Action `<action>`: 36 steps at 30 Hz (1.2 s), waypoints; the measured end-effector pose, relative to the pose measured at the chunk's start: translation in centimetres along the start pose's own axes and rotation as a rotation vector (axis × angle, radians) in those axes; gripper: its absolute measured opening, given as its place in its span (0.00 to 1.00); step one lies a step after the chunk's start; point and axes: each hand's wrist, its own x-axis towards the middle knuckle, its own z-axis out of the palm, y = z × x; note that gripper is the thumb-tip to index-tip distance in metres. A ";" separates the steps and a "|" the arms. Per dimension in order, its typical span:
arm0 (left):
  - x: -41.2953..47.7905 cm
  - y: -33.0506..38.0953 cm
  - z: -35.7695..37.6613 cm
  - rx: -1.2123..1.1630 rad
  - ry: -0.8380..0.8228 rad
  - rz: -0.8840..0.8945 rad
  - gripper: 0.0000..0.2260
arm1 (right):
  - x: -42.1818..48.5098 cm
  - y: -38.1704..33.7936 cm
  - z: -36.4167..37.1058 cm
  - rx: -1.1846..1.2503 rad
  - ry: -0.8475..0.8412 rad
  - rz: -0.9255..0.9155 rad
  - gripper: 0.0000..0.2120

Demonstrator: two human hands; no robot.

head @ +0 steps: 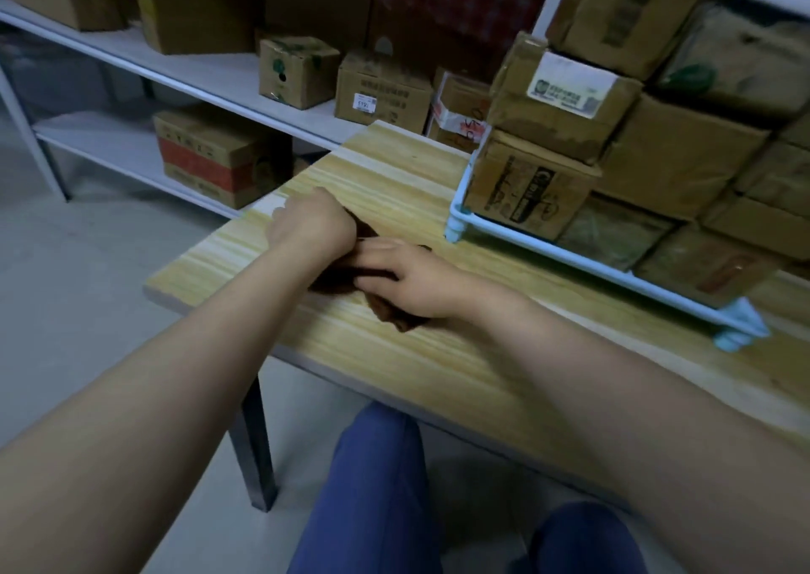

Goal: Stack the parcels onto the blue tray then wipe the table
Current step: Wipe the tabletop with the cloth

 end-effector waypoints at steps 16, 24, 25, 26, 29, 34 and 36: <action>-11.9 8.7 3.9 -0.014 -0.184 0.299 0.17 | -16.3 -0.5 -3.3 0.215 -0.084 0.213 0.18; -17.2 15.2 7.9 -0.102 -0.408 0.533 0.18 | -26.0 4.9 -6.1 0.205 -0.008 0.475 0.20; -17.6 15.8 8.4 -0.097 -0.423 0.550 0.19 | -27.1 5.5 -6.4 0.177 -0.010 0.501 0.20; -17.8 16.3 8.9 -0.097 -0.432 0.563 0.19 | -28.2 6.0 -6.8 0.160 -0.022 0.527 0.20; -18.1 17.3 9.8 -0.100 -0.474 0.586 0.21 | -30.7 6.3 -8.1 0.364 0.053 0.571 0.19; -18.2 18.1 11.0 0.060 -0.605 0.745 0.26 | -33.5 7.4 -8.8 0.519 0.104 0.720 0.39; -18.3 18.1 11.7 0.199 -0.655 0.820 0.30 | -33.6 7.8 -7.8 0.323 -0.036 0.790 0.43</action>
